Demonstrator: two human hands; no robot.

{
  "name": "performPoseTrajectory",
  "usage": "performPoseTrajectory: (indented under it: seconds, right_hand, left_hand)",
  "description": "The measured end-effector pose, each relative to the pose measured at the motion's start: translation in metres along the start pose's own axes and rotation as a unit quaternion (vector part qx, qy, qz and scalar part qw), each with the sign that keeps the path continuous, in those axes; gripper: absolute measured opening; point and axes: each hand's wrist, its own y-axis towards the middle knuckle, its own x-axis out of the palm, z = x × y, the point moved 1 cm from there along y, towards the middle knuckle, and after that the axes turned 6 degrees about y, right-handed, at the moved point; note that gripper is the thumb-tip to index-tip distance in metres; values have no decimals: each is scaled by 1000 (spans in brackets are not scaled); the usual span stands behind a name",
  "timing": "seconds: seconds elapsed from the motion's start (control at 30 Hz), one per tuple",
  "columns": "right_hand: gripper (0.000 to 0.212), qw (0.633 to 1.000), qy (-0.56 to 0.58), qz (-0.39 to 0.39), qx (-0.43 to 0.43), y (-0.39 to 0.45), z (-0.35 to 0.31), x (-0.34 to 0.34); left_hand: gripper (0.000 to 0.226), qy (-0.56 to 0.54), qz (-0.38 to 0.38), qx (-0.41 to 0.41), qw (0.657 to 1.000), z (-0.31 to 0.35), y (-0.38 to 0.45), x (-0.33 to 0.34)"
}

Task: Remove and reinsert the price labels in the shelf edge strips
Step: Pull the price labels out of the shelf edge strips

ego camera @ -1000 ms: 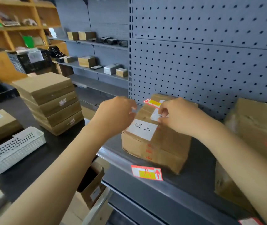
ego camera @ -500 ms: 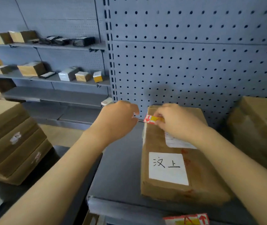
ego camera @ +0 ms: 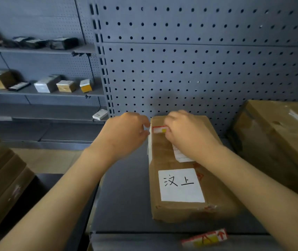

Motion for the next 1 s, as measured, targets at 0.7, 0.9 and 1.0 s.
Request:
performPoseTrajectory:
  seconds: [0.7,0.9,1.0]
  right_hand:
    - [16,900,194,285,268,-239,107,-128]
    - [15,893,142,258,341,-378,152,-167]
    - [17,886,102,241,382,-451,172,-187]
  left_hand:
    - [20,-64,58,242,966,247,-11,-44]
    - [22,-38,61,316,946,393,-51,-45]
    - [19,-62,40,360,930,468,-76,-35]
